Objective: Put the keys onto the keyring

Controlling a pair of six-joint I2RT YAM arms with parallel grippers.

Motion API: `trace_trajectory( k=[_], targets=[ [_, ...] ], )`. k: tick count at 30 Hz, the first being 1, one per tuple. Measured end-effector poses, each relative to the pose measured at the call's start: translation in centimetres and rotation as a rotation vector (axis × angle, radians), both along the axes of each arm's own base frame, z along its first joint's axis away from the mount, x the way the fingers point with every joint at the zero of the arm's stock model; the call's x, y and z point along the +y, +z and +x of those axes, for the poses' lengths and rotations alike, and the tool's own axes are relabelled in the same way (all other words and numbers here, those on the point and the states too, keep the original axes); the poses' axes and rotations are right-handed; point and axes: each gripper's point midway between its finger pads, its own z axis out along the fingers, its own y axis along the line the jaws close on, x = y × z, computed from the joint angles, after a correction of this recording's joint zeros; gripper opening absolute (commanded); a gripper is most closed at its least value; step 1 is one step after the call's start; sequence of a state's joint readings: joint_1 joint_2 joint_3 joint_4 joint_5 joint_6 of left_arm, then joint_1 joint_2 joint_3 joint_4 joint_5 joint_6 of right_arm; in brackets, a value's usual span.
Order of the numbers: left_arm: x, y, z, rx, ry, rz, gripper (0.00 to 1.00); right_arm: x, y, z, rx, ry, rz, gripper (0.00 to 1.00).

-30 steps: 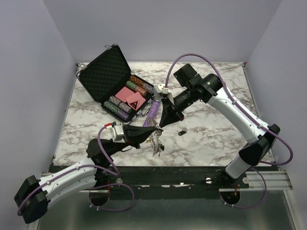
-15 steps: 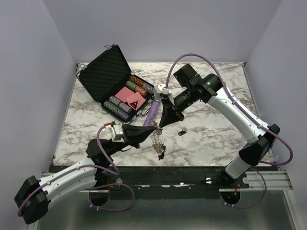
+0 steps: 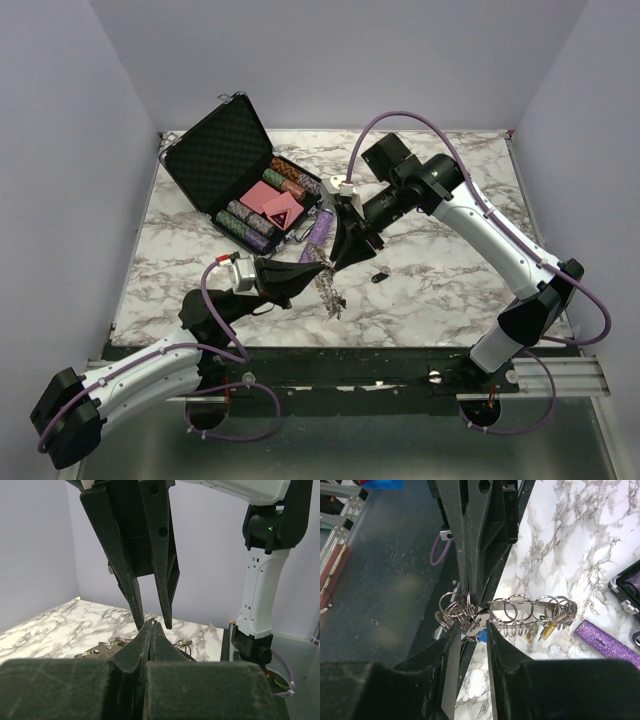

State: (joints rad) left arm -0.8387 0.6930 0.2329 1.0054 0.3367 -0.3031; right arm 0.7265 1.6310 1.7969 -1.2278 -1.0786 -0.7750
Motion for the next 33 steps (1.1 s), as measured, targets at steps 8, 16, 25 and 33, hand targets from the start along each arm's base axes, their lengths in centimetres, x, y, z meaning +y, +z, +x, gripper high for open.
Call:
trace_trajectory(
  k=[8,16,25,33],
  targets=[
    [-0.3,-0.3,-0.1,0.005,-0.014,0.011,0.00,0.1,0.2,-0.2,0.012,0.009,0.012,0.20],
    [-0.3,0.0,-0.1,0.002,-0.020,-0.006,0.00,0.1,0.3,-0.3,0.024,0.005,0.009,0.28],
    [-0.1,0.6,-0.1,-0.007,-0.021,-0.033,0.00,0.1,0.3,-0.3,0.026,0.004,0.009,0.16],
    [0.0,0.9,-0.2,-0.009,-0.024,-0.050,0.00,0.1,0.3,-0.3,0.033,0.001,0.007,0.00]
  ],
)
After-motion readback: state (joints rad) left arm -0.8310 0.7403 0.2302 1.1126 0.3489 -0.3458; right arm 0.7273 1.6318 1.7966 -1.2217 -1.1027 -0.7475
